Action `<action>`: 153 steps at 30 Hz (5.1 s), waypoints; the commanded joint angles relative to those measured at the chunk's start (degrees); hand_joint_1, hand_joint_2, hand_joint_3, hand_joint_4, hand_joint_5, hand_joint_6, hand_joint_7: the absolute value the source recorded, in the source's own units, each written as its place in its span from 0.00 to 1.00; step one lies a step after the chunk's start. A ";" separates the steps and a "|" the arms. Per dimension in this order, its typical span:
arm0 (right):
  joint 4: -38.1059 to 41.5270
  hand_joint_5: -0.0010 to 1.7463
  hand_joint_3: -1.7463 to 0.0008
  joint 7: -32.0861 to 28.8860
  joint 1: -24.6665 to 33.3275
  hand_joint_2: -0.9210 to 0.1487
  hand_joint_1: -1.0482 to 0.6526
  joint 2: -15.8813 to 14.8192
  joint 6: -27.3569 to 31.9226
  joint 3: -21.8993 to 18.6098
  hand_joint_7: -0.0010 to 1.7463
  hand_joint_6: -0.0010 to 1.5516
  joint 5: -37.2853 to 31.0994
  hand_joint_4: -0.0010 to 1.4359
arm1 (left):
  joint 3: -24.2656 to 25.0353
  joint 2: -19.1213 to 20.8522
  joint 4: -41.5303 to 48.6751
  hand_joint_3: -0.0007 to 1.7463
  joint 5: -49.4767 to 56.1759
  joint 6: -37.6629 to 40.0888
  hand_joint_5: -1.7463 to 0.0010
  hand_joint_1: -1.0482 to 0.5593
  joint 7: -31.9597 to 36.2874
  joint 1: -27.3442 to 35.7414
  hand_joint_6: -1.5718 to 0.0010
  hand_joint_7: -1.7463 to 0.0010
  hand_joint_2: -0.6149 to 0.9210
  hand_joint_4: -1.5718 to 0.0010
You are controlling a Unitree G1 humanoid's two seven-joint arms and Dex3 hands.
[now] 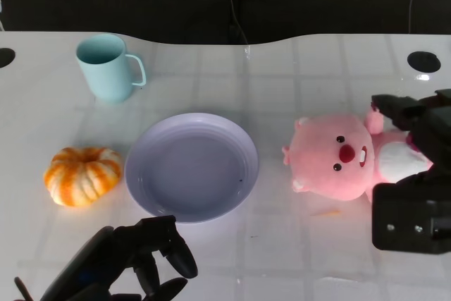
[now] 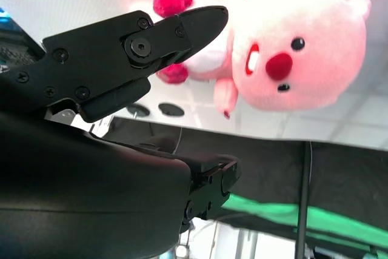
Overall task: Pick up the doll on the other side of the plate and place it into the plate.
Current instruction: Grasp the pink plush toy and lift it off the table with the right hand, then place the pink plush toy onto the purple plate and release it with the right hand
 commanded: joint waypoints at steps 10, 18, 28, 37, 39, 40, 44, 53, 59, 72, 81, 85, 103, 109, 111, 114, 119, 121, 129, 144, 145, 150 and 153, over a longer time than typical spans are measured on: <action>9.27 0.26 1.00 -2.50 -4.03 0.07 0.20 2.29 0.95 3.24 0.01 0.10 1.49 0.01 | 0.74 0.95 -1.33 0.43 -0.22 0.05 0.00 0.50 0.30 0.82 0.58 0.25 0.85 0.62; 14.37 0.24 1.00 -3.16 -6.20 0.13 0.31 4.28 2.51 4.35 0.00 0.10 3.50 0.01 | 0.90 1.01 -2.17 0.42 -0.88 0.69 0.01 0.50 0.02 1.41 0.58 0.25 0.86 0.63; 25.11 0.20 1.00 -4.76 -10.71 0.12 0.31 5.83 2.75 7.10 0.00 0.09 5.70 0.02 | 1.17 1.58 -3.99 0.41 -0.67 1.38 0.00 0.50 -0.21 2.62 0.59 0.25 0.87 0.64; 41.97 0.16 0.99 -10.21 -16.44 0.07 0.25 8.49 -0.54 11.31 0.01 0.13 8.04 0.10 | 1.10 2.05 -5.55 0.41 -0.32 2.51 0.00 0.50 -0.22 3.26 0.59 0.25 0.87 0.63; 45.35 0.15 1.00 -11.63 -17.65 0.07 0.24 9.09 -1.51 12.15 0.01 0.14 8.28 0.13 | 1.05 2.21 -5.89 0.41 -0.06 2.71 0.00 0.50 -0.15 3.38 0.59 0.25 0.87 0.63; 47.39 0.15 1.00 -12.40 -18.40 0.07 0.24 9.48 -2.05 12.58 0.01 0.14 8.43 0.15 | 1.06 2.29 -5.98 0.41 -0.11 2.67 0.00 0.50 -0.20 3.46 0.59 0.25 0.87 0.63; 54.15 0.11 0.99 -14.61 -21.23 0.04 0.22 10.89 -4.01 14.17 0.01 0.17 8.86 0.21 | 1.08 2.57 -6.32 0.41 -0.05 2.42 0.00 0.50 -0.18 3.78 0.59 0.25 0.87 0.64; 67.36 0.13 0.99 -17.81 -27.40 0.01 0.20 13.60 -5.93 19.81 0.01 0.21 7.30 0.42 | 0.90 3.02 -6.87 0.42 0.38 2.30 0.00 0.50 -0.06 3.88 0.60 0.24 0.87 0.64; 75.26 0.54 1.00 -20.84 -30.65 0.05 0.32 15.78 -7.34 21.60 0.01 0.28 7.64 0.57 | 0.66 3.04 -7.29 0.43 0.88 2.73 0.00 0.49 -0.02 3.96 0.59 0.24 0.86 0.63; 80.04 0.86 0.90 -31.08 -32.47 0.00 0.44 15.35 -13.30 23.31 0.08 0.77 7.70 0.48 | 0.23 2.79 -7.71 0.43 1.65 2.81 0.00 0.50 -0.01 3.77 0.59 0.23 0.86 0.63; 77.62 0.97 0.91 -37.74 -31.96 0.01 0.46 13.78 -17.47 20.01 0.73 0.50 11.81 0.53 | -0.14 3.09 -8.98 0.44 1.96 4.44 0.00 0.49 -0.51 3.24 0.59 0.23 0.85 0.62; 76.06 0.92 0.91 -39.33 -30.42 0.02 0.47 14.18 -18.11 16.51 0.58 0.57 15.41 0.55 | -0.06 3.11 -9.14 0.44 1.72 4.41 0.00 0.49 -0.42 3.70 0.60 0.23 0.85 0.61; 63.18 1.00 0.33 -41.44 -29.07 0.45 0.48 12.49 -23.12 10.83 1.00 0.44 19.88 0.62 | 0.10 2.98 -8.32 0.46 2.26 2.75 0.00 0.50 0.21 4.48 0.59 0.23 0.84 0.63; 57.80 1.00 0.38 -40.59 -28.50 0.45 0.49 11.58 -22.23 9.22 0.99 0.44 19.57 0.62 | 0.14 3.02 -7.72 0.46 2.18 2.27 0.00 0.51 0.25 4.40 0.59 0.23 0.83 0.60; 56.85 1.00 0.38 -40.43 -28.39 0.46 0.49 11.15 -22.15 8.80 0.99 0.45 19.43 0.62 | 0.17 3.04 -7.49 0.47 2.12 2.16 0.00 0.51 0.22 4.37 0.59 0.23 0.83 0.60; 55.43 1.00 0.34 -39.64 -28.47 0.48 0.51 10.46 -22.73 7.59 1.00 0.46 20.10 0.63 | 0.09 3.12 -7.31 0.47 2.38 2.41 0.00 0.51 0.17 4.26 0.58 0.23 0.83 0.60; 53.10 1.00 0.31 -36.99 -29.97 0.48 0.49 10.05 -24.02 6.46 1.00 0.47 21.18 0.65 | -0.13 3.04 -6.67 0.47 2.96 1.81 0.00 0.50 0.40 3.97 0.59 0.23 0.83 0.60; 50.66 1.00 0.29 -34.91 -30.40 0.50 0.48 10.51 -23.38 6.10 1.00 0.47 21.65 0.65 | -0.33 2.90 -6.70 0.47 3.17 2.25 0.00 0.50 0.38 3.89 0.59 0.23 0.83 0.60; 42.54 1.00 0.34 -26.92 -32.31 0.49 0.48 13.33 -20.09 7.39 1.00 0.46 21.38 0.66 | -1.19 2.37 -5.61 0.48 2.84 1.69 0.00 0.51 0.59 3.34 0.59 0.23 0.83 0.60; 44.45 1.00 0.44 -22.80 -36.15 0.39 0.48 21.41 -19.88 11.72 0.92 0.47 20.42 0.63 | -3.12 1.53 -4.52 0.48 4.56 0.73 0.00 0.50 1.50 2.36 0.59 0.22 0.83 0.59; 44.91 1.00 0.45 -22.62 -36.42 0.37 0.47 22.14 -19.47 12.14 0.91 0.47 20.09 0.63 | -3.20 1.42 -4.57 0.48 4.66 0.86 0.00 0.50 1.50 2.35 0.59 0.22 0.83 0.59; 48.78 1.00 0.49 -23.81 -37.40 0.33 0.47 25.22 -20.43 13.72 0.95 0.47 19.47 0.63 | -3.40 0.92 -4.75 0.48 5.03 1.32 0.00 0.50 1.57 2.42 0.59 0.23 0.83 0.60; 51.04 1.00 0.49 -24.39 -37.69 0.32 0.47 26.51 -21.52 14.75 0.97 0.47 19.12 0.62 | -3.54 0.82 -4.51 0.48 5.33 0.69 0.00 0.50 1.57 2.33 0.59 0.23 0.83 0.60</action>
